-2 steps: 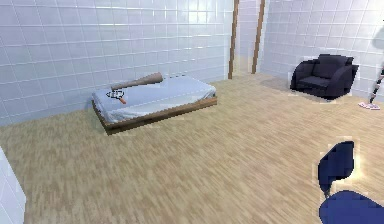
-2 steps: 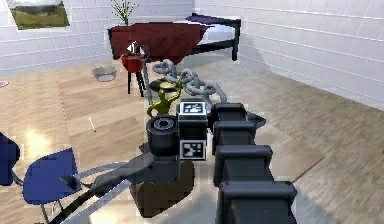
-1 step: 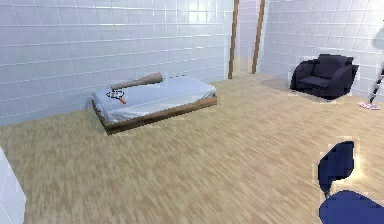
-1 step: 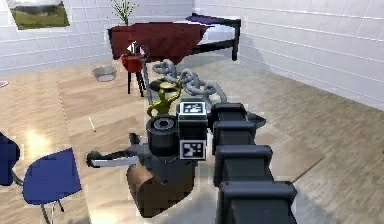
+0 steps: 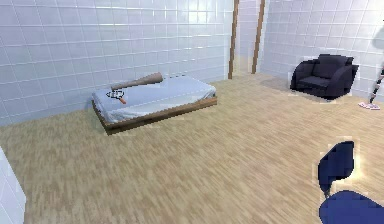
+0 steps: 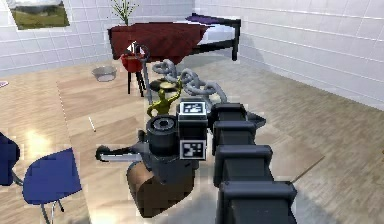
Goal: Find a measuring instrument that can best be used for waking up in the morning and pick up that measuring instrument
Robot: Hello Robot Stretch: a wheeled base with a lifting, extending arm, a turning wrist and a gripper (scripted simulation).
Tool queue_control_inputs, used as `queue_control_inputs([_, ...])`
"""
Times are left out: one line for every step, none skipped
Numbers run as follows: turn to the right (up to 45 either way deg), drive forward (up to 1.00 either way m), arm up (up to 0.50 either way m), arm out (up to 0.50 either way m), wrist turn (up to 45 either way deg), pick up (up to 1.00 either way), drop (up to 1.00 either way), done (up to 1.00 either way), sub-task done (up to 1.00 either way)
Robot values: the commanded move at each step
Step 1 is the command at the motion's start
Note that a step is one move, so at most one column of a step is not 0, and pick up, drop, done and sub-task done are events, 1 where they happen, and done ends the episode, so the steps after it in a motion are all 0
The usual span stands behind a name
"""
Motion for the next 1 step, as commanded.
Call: queue_control_inputs([0.0, 0.0, -0.28, 0.0, 0.0, 0.0, 0.0, 0.0, 0.0])
